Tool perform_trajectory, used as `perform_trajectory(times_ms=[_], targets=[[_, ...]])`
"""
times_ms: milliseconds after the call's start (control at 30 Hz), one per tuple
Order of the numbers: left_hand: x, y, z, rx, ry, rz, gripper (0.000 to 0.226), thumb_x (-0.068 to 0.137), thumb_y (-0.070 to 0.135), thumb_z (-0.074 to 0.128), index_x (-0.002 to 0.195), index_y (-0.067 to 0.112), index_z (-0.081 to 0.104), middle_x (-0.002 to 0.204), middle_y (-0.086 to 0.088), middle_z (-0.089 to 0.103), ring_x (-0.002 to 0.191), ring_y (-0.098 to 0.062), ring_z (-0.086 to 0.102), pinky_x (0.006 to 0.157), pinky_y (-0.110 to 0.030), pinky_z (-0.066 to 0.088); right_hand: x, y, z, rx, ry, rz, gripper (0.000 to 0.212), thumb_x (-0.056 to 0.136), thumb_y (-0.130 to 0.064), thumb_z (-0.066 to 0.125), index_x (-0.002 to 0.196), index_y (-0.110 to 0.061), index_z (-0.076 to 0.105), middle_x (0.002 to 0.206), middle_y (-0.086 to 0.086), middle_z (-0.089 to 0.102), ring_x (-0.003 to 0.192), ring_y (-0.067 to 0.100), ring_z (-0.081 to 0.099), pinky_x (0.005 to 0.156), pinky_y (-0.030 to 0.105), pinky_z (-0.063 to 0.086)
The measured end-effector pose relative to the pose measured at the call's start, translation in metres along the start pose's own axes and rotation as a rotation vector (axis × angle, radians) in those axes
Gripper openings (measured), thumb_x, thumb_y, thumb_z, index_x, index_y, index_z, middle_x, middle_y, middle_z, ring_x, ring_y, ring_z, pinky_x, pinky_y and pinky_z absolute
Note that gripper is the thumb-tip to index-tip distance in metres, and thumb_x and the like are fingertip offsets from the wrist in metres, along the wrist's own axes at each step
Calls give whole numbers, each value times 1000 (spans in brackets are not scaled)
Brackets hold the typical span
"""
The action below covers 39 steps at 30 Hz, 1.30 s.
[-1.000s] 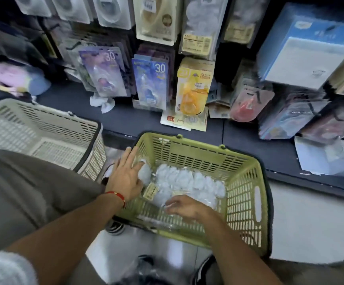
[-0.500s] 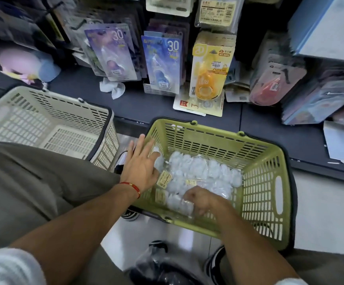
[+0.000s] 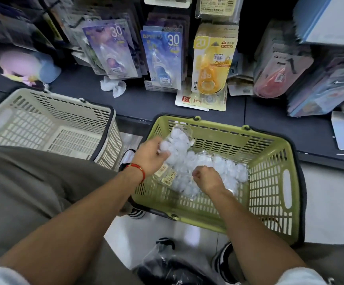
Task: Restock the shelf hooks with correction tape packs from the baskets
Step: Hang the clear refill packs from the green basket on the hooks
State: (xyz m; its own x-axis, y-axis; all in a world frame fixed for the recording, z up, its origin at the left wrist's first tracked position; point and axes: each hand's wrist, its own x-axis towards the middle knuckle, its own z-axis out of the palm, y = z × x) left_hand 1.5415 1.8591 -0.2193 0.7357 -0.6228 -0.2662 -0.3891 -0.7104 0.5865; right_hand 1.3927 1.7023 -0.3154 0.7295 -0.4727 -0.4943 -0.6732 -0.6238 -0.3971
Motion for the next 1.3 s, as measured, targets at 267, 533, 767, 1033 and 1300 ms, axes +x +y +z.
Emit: perform_trajectory(times_ms=[267,533,767,1033,1300], targets=[[-8,1,-16,-490,16,-152,16,103,14,62,117,15,55,107,-9,72,93,-22,70,70,-30,54,-3,-15,31,-443,-50,-177,74,87,12,62,154,-4,34,148,19,47,137,34,45,111,41,45],[0,3,-6,-226,6,-88,23,103,11,51,116,30,53,77,1,59,65,-17,55,59,-28,44,-11,-1,-24,374,-221,-150,17,94,-11,76,100,-25,69,121,6,69,112,26,66,97,40,56],[-14,22,17,-320,-373,-178,26,106,46,53,125,28,51,104,7,66,87,-13,64,72,-36,56,-10,-11,-98,683,-154,-268,22,81,-12,88,98,-21,78,82,-16,72,74,-1,63,68,10,48],[-26,-1,23,-479,-409,-259,88,85,16,86,154,26,32,117,20,59,108,-6,63,77,-6,51,19,-30,-53,687,23,-261,37,69,-19,97,93,-33,72,92,-9,70,83,7,60,84,33,55],[-16,-6,18,-459,-100,-365,55,92,3,75,137,20,46,126,-2,62,117,-22,62,87,-26,51,34,18,-27,-137,-19,-190,80,89,-21,82,157,-26,40,165,1,34,154,27,30,124,46,31]])
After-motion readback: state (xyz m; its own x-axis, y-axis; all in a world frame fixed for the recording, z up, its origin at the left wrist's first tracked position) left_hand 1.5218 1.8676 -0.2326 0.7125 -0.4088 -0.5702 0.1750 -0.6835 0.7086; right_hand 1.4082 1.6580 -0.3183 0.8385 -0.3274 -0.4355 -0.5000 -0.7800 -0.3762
